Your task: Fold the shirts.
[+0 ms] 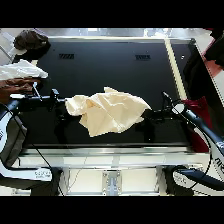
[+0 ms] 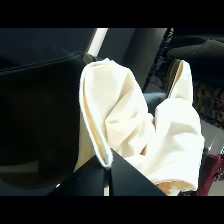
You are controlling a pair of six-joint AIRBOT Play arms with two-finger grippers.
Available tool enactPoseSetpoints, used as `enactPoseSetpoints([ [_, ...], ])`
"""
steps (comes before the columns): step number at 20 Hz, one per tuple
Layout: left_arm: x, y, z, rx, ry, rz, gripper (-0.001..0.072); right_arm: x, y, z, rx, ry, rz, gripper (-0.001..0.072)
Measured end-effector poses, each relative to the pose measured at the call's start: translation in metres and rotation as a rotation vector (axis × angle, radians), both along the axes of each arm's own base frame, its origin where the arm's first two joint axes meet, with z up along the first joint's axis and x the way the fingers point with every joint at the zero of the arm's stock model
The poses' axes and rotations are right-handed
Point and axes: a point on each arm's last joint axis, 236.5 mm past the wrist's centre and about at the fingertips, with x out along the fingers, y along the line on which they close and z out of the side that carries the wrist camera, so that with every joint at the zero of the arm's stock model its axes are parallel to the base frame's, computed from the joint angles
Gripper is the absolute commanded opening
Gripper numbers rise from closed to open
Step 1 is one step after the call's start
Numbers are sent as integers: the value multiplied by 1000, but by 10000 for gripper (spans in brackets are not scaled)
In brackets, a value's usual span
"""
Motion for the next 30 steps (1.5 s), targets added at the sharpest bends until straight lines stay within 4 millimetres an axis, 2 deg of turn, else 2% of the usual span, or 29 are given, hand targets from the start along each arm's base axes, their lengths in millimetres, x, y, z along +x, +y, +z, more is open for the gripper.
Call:
enactPoseSetpoints([
  [5,0,0,0,1,-1,0,11,0,25,-12,41,22,4,492],
  [6,0,0,0,1,-1,0,11,3,30,-14,50,19,-4,464],
  [7,0,0,0,1,-1,0,11,4,35,-16,55,17,-7,312],
  [8,0,0,0,1,-2,0,11,5,39,-18,63,18,-13,10],
  [11,1,1,4,2,-13,3,10,12,46,-15,77,-11,-15,20],
  [12,4,3,12,-1,-35,10,10,18,50,-5,84,-45,2,20],
  [13,10,7,28,-4,-83,19,10,24,53,11,93,-84,24,20],
  [15,20,25,77,19,-222,46,10,38,58,61,106,-199,82,20],
  [17,22,55,139,81,-379,96,10,44,53,134,96,-349,146,20],
  [18,18,74,176,127,-464,136,10,41,48,177,80,-435,170,20],
  [20,-7,108,256,244,-639,217,9,25,34,265,42,-618,185,18],
  [22,-41,123,328,376,-795,288,9,-3,24,354,13,-823,180,18],
  [24,-75,121,392,502,-941,348,9,-38,17,432,-7,-1017,169,18],
  [26,-110,109,450,626,-1087,409,8,-75,13,493,-21,-1170,166,18],
  [28,-141,91,495,735,-1210,448,6,-107,10,535,-32,-1280,162,18],
  [29,-153,84,509,788,-1245,455,6,-119,9,549,-33,-1319,159,18],
  [30,-160,79,515,834,-1254,450,6,-125,7,555,-46,-1334,156,18],
])
